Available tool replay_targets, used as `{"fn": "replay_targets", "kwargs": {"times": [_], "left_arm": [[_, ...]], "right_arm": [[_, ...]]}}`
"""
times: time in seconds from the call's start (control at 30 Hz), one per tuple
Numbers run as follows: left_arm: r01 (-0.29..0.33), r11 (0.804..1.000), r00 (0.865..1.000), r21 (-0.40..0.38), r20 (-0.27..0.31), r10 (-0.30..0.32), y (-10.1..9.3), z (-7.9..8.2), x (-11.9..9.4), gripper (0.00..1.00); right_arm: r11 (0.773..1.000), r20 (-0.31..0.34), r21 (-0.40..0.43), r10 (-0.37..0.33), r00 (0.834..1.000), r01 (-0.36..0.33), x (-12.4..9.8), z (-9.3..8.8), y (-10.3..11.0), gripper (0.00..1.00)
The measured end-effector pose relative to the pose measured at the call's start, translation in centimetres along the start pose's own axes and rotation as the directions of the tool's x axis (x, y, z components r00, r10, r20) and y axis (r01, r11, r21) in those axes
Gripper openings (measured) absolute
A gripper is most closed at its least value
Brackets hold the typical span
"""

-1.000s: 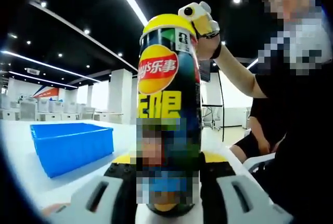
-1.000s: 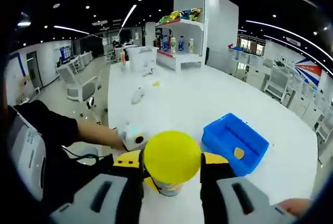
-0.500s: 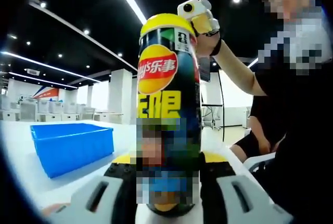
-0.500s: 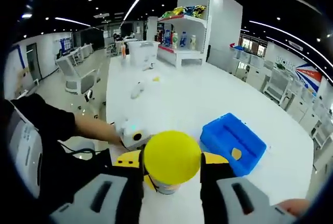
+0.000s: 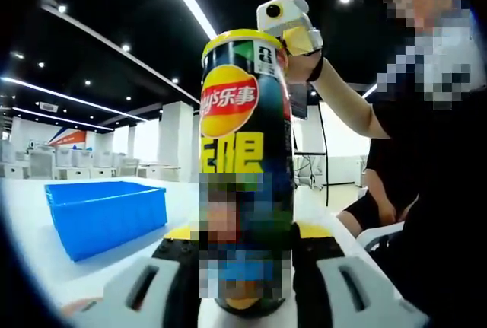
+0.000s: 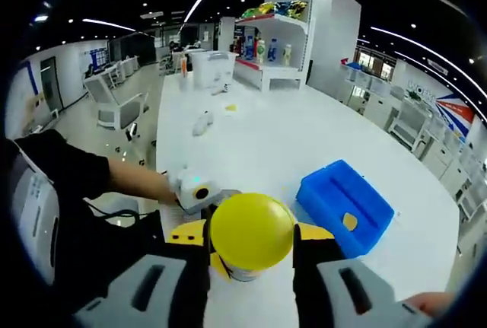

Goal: Open the lid of the chip container on the table, take out the chips, place them into the box in front of the container, and close the lid

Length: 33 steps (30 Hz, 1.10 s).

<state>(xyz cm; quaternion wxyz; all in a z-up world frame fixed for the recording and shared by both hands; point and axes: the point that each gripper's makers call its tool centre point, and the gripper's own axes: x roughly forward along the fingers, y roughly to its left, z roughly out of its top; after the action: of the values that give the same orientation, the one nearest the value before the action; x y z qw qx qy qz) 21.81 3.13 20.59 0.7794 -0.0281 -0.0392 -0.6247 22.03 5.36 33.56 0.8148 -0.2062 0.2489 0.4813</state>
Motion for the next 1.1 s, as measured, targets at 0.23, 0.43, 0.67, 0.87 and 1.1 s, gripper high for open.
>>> {"fn": "replay_targets", "kwargs": {"times": [0.23,0.43,0.67,0.87,1.1], "left_arm": [[0.000,1.000,1.000,0.000,0.001,0.000,0.0,0.0,0.0,0.45],[0.000,1.000,1.000,0.000,0.001,0.000,0.0,0.0,0.0,0.45],[0.000,1.000,1.000,0.000,0.001,0.000,0.0,0.0,0.1,0.45],[-0.001,1.000,1.000,0.000,0.001,0.001,0.0,0.0,0.0,0.45],[-0.001,1.000,1.000,-0.002,0.001,0.001,0.0,0.0,0.0,0.45]], "right_arm": [[1.000,0.009,-0.013,0.005,1.000,-0.005,0.1,-0.3,0.1,0.43],[0.999,0.081,-0.040,0.012,0.997,-0.009,-0.4,0.9,0.1,0.44],[0.999,0.391,0.043,-0.013,0.920,-0.004,-1.3,4.7,-0.7,0.15],[0.982,0.440,0.167,0.000,0.898,-0.082,0.4,2.9,-0.7,0.03],[0.994,0.468,0.104,-0.026,0.883,-0.026,1.1,1.7,-0.3,0.02]]}}
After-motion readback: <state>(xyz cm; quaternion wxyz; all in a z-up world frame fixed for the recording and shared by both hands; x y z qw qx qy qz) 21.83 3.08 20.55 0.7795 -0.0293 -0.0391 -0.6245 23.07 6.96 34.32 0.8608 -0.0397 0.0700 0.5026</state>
